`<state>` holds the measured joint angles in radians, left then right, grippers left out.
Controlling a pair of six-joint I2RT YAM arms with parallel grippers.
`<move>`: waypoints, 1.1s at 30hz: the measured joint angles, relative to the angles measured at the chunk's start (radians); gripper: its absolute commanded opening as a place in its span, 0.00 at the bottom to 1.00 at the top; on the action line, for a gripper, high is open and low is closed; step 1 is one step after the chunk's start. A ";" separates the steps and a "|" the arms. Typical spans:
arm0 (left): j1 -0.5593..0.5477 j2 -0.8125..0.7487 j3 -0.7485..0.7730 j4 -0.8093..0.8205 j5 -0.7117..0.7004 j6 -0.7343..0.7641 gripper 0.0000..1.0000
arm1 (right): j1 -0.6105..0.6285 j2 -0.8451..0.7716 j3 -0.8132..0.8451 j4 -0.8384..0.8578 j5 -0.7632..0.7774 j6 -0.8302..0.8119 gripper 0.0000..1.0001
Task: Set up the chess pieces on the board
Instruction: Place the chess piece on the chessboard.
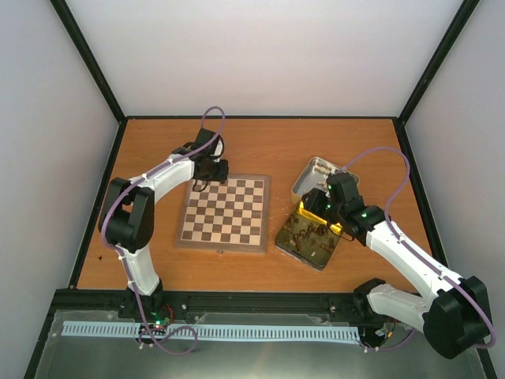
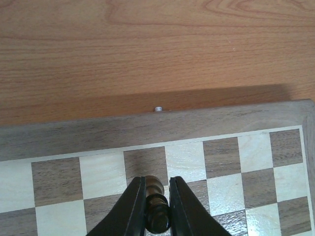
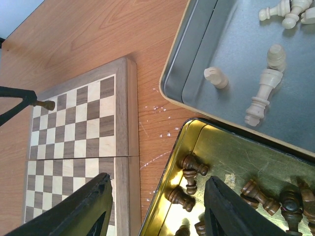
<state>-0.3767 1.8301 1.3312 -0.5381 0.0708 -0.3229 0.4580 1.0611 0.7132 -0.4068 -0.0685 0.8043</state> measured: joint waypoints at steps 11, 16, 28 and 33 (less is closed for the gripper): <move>0.000 0.040 0.003 0.023 -0.018 0.000 0.12 | 0.000 0.000 -0.002 0.000 -0.004 0.000 0.52; 0.000 0.041 0.003 0.048 -0.027 -0.002 0.24 | 0.000 0.000 -0.008 0.003 -0.008 0.000 0.52; 0.000 0.041 -0.003 0.060 -0.021 -0.014 0.37 | 0.000 0.000 -0.015 0.007 -0.017 0.000 0.52; 0.000 0.041 -0.003 0.060 -0.020 -0.015 0.33 | 0.000 0.000 -0.015 0.007 -0.018 0.000 0.52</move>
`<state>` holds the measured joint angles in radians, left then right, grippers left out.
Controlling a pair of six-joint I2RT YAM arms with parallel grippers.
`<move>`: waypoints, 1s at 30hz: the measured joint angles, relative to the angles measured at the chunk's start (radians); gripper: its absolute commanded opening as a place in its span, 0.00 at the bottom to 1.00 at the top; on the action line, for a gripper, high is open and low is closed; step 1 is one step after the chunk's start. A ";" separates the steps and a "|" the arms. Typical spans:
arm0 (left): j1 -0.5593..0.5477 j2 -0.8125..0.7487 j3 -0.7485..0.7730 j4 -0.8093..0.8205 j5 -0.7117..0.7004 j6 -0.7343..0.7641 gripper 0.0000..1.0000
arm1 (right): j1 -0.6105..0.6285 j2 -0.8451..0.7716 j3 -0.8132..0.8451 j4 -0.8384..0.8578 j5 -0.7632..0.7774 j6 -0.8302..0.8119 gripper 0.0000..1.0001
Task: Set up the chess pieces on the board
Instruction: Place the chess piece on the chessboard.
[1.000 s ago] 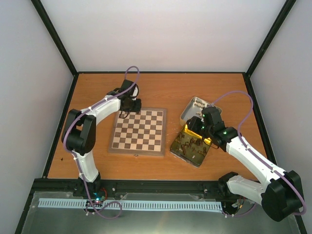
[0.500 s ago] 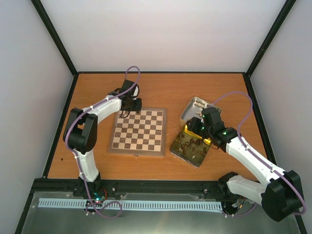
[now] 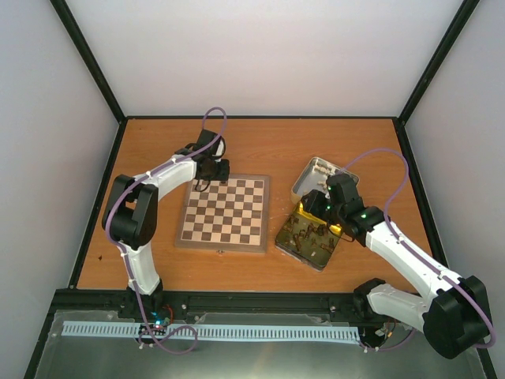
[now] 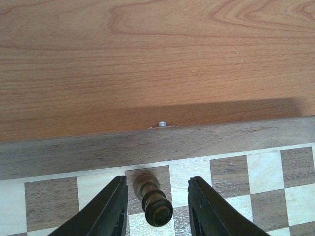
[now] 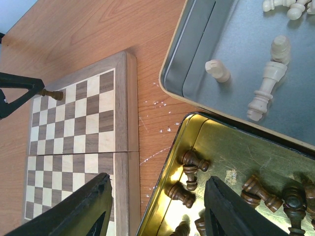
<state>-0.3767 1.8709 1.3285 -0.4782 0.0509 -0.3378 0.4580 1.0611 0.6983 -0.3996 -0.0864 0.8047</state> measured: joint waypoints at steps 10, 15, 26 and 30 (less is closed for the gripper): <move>0.000 0.000 0.000 -0.001 0.006 -0.003 0.17 | 0.000 0.000 0.000 0.000 0.000 0.000 0.52; 0.000 0.003 0.000 -0.001 0.010 -0.001 0.13 | 0.000 0.000 0.000 0.000 0.000 0.000 0.52; 0.000 0.003 0.000 -0.002 0.034 0.004 0.13 | 0.000 0.000 0.000 0.000 0.000 0.000 0.52; 0.000 0.004 0.000 -0.003 0.037 0.004 0.14 | 0.000 0.000 0.000 0.000 0.000 0.000 0.52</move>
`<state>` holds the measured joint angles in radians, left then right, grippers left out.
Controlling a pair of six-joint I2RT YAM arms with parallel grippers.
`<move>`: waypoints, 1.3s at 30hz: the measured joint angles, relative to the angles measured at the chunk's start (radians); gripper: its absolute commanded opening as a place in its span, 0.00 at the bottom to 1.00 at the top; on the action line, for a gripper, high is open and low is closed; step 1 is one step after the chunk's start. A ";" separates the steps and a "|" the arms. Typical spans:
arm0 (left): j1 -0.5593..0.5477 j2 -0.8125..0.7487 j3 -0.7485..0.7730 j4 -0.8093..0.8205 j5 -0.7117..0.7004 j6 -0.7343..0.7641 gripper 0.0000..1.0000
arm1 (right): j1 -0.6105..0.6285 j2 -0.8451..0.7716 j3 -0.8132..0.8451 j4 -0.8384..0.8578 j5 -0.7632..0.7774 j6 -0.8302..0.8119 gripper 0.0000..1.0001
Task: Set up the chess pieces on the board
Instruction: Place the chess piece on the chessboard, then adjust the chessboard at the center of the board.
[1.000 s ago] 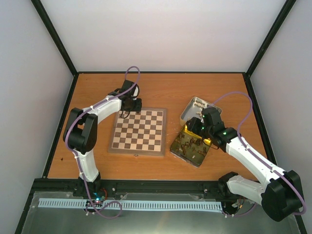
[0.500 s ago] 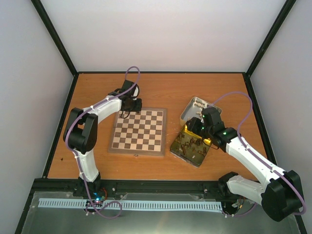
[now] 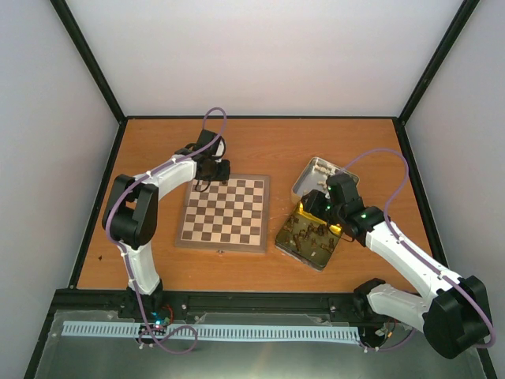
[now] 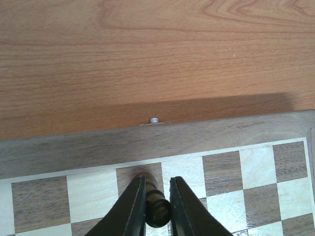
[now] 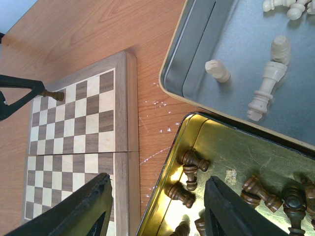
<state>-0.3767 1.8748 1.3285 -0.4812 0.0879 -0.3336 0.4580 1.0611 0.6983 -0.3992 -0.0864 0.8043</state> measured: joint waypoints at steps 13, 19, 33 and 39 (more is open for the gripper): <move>0.000 0.000 0.001 -0.037 -0.006 0.004 0.29 | 0.000 0.000 0.000 0.000 0.000 -0.001 0.52; 0.000 0.000 0.004 -0.044 -0.010 0.004 0.34 | 0.000 0.000 0.000 0.000 0.000 -0.002 0.52; 0.000 -0.002 0.005 -0.044 -0.012 0.005 0.40 | 0.000 0.000 0.000 0.000 0.000 -0.004 0.52; 0.000 -0.036 0.005 -0.052 -0.021 0.005 0.48 | 0.000 0.002 0.000 0.000 -0.003 -0.012 0.52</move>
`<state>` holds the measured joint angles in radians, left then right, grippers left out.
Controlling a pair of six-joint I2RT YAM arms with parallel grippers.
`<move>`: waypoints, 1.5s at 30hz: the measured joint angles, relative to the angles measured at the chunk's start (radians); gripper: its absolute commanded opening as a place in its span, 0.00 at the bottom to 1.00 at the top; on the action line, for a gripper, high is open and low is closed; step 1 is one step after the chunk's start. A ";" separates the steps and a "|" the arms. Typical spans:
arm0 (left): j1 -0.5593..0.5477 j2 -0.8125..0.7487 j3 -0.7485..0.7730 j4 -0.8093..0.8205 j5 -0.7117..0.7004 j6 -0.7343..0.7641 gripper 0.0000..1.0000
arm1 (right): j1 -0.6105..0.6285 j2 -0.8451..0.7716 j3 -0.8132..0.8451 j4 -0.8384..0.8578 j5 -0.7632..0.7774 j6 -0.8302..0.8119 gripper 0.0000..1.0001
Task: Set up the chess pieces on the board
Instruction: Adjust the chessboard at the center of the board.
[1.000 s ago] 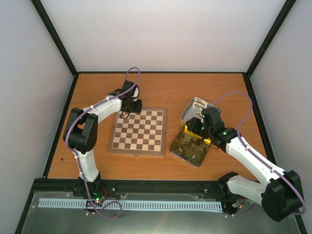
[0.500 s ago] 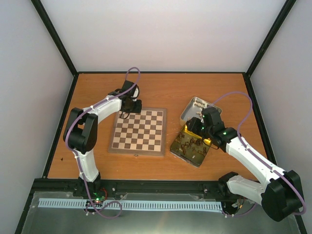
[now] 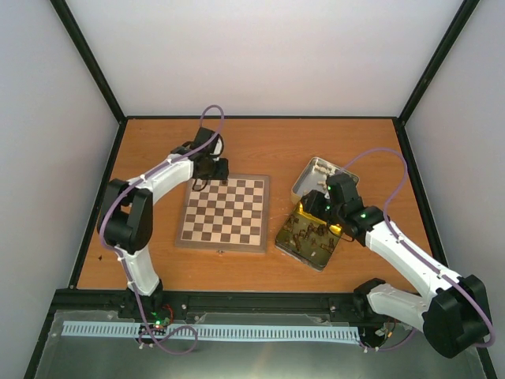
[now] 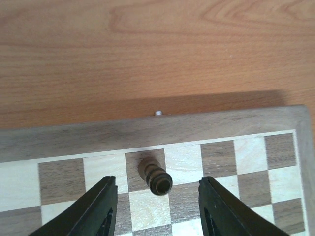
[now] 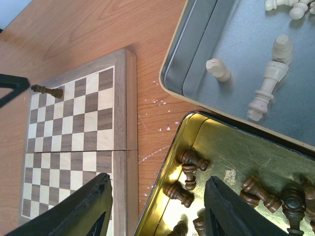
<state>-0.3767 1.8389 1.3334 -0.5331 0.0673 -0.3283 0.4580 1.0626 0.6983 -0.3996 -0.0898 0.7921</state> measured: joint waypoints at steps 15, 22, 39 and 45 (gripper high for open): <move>0.198 -0.439 -0.208 0.017 -0.054 -0.040 0.69 | 0.002 0.092 0.040 0.001 -0.042 -0.058 0.52; 0.330 -0.546 -0.432 0.026 0.034 -0.097 0.81 | 0.047 0.220 0.126 0.010 -0.050 -0.080 0.52; 0.343 -0.479 -0.608 0.071 0.150 -0.206 0.68 | 0.218 0.566 0.365 0.004 0.021 -0.141 0.52; 0.343 -0.464 -0.643 0.076 0.178 -0.217 0.57 | 0.230 0.621 0.366 -0.020 0.030 -0.150 0.52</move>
<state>-0.0334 1.3746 0.6903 -0.4568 0.2455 -0.5449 0.6876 1.6836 1.0641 -0.4194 -0.0597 0.6426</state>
